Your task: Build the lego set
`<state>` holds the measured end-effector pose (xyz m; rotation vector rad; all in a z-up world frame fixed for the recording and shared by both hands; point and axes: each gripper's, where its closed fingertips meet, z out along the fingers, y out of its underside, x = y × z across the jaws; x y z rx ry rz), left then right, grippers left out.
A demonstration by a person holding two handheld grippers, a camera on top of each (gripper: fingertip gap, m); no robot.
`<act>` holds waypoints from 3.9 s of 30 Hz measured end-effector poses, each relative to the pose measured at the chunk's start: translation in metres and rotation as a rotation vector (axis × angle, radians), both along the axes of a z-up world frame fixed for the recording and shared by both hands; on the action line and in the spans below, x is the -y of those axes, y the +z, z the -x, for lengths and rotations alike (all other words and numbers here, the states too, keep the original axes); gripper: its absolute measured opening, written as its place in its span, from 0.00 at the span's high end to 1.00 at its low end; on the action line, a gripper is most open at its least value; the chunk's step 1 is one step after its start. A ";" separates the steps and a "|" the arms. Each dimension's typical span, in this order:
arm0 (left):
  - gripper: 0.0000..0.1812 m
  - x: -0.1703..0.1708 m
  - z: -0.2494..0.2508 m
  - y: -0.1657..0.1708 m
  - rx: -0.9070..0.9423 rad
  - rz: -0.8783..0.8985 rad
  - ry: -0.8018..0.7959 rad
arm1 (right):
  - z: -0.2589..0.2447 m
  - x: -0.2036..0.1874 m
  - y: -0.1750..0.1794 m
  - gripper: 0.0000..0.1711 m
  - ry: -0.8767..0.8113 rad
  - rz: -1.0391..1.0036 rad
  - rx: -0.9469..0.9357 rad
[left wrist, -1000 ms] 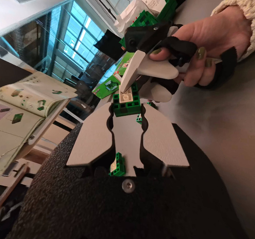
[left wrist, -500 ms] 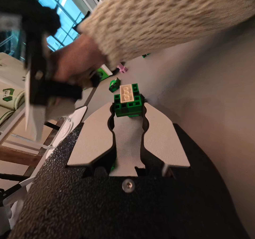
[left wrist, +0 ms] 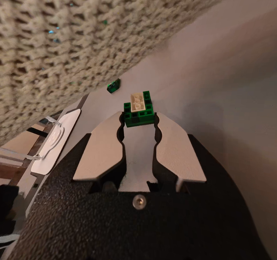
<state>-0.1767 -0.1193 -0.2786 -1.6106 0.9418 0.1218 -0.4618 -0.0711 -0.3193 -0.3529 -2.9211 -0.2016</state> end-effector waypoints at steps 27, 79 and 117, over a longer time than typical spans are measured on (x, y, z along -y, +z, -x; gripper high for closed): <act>0.80 -0.001 0.006 0.015 0.226 0.022 0.001 | -0.204 0.077 0.154 0.95 -0.278 1.321 -0.410; 0.80 0.022 -0.024 0.022 0.399 0.126 -0.277 | -0.299 0.082 0.080 0.95 -0.348 1.299 -0.581; 0.80 0.045 -0.042 0.075 0.316 -0.373 -0.245 | -0.317 0.091 0.129 0.95 -0.142 0.692 -0.198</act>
